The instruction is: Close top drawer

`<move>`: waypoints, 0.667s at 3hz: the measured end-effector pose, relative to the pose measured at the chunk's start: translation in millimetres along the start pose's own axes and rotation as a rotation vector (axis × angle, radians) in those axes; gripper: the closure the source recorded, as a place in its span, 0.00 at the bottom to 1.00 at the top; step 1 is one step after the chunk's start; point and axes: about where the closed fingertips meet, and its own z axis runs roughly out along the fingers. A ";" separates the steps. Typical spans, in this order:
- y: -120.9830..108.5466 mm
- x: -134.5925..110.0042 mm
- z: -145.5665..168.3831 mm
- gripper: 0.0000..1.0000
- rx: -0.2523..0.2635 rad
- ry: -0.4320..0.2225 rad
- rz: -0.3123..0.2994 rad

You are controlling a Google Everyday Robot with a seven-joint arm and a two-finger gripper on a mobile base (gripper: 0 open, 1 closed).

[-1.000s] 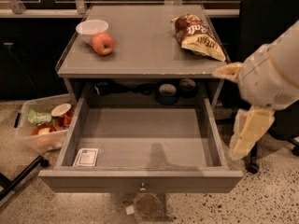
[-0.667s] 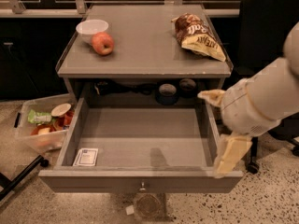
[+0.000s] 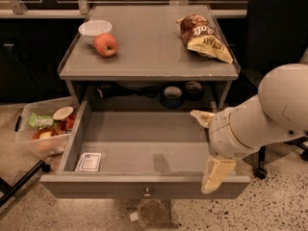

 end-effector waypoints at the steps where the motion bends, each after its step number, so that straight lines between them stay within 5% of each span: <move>1: 0.0 0.0 0.0 0.00 0.000 0.000 0.000; 2: -1.8 -2.9 22.7 0.00 0.018 -0.006 -0.028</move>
Offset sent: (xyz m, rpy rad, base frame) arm 0.0234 0.0318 -0.0541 0.0037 -0.0745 0.0531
